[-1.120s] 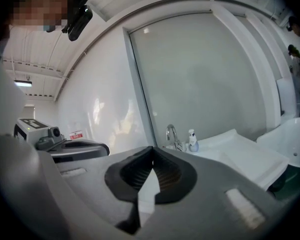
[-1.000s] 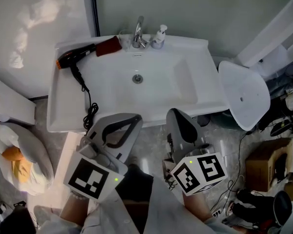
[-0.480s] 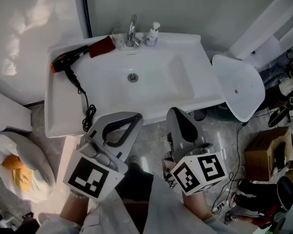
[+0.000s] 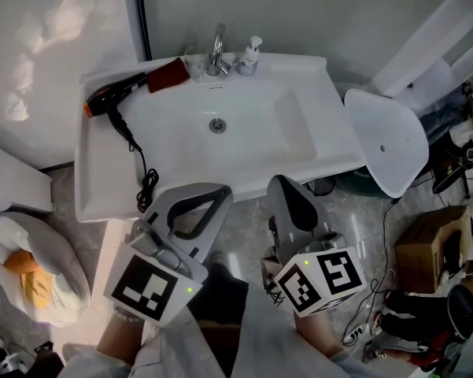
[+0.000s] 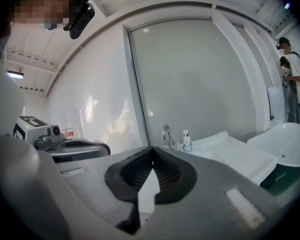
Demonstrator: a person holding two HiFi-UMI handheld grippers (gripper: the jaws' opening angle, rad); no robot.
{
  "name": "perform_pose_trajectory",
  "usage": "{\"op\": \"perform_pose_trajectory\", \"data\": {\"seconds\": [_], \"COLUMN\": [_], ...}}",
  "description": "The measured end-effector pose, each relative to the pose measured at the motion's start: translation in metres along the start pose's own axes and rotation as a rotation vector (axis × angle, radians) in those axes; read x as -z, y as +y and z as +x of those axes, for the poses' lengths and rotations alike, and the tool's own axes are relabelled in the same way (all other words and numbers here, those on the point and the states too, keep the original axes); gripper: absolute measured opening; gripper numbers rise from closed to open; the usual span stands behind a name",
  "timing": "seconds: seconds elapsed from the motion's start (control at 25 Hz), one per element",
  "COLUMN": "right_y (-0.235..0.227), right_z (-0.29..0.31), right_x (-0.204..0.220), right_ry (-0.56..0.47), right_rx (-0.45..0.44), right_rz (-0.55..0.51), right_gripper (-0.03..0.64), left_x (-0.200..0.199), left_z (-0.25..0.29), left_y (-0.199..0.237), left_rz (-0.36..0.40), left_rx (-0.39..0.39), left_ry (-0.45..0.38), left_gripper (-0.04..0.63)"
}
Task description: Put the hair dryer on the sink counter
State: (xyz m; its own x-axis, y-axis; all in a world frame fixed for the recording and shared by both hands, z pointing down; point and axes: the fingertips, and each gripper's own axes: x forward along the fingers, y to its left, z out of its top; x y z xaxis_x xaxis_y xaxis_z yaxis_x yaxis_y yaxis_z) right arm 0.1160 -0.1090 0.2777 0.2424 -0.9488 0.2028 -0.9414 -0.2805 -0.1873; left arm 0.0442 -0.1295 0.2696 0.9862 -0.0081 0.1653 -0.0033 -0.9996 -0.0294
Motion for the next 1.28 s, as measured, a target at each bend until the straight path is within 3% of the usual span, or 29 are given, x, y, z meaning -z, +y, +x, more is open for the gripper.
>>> {"op": "perform_pose_trajectory", "data": {"seconds": [1.28], "right_y": [0.008], "right_z": [0.014], "right_x": [0.009], "right_ry": [0.057], "right_rx": [-0.083], "right_rz": [-0.021], "right_gripper": [-0.002], "left_x": [0.001], "left_z": [0.002], "left_y": [0.005], "left_rz": [-0.017], "left_rx": [-0.044], "left_ry": [0.003], "left_gripper": [0.002]}}
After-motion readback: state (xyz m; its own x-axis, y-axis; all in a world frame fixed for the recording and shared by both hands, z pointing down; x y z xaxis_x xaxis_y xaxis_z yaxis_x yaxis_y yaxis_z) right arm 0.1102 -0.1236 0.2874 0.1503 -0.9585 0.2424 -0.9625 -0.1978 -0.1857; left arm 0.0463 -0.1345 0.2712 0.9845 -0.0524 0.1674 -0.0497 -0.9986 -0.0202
